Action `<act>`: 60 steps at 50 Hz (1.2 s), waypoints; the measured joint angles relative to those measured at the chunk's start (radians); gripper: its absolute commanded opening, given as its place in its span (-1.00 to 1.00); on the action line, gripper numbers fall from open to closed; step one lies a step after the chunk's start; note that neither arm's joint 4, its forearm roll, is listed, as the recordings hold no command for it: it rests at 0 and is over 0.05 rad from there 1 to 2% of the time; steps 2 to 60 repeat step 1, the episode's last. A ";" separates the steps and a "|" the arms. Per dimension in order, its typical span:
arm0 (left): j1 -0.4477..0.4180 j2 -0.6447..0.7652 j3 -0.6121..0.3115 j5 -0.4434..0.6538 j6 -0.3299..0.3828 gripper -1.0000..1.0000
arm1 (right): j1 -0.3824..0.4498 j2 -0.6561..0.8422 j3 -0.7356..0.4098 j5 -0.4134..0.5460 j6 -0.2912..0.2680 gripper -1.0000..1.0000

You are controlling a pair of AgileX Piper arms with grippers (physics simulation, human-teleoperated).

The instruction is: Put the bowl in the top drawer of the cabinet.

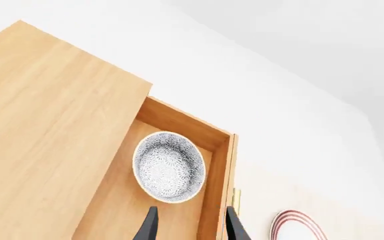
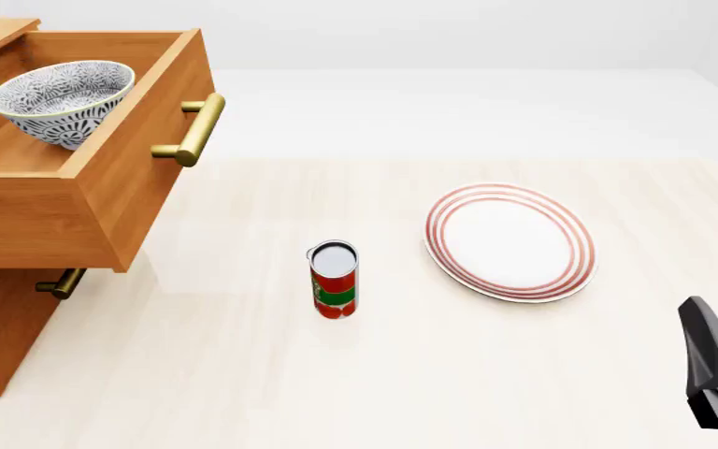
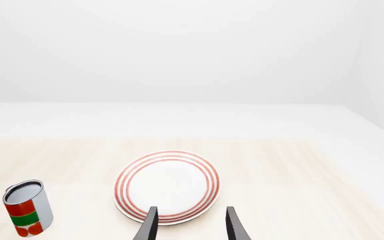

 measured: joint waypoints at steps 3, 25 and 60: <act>-0.003 -0.009 -0.003 0.001 0.001 1.00 | 0.000 0.000 0.000 0.000 0.000 1.00; -0.003 -0.009 -0.003 0.001 0.001 1.00 | 0.000 0.000 0.000 0.000 0.000 1.00; -0.003 -0.009 -0.003 0.001 0.001 1.00 | 0.000 0.000 0.000 0.000 0.000 1.00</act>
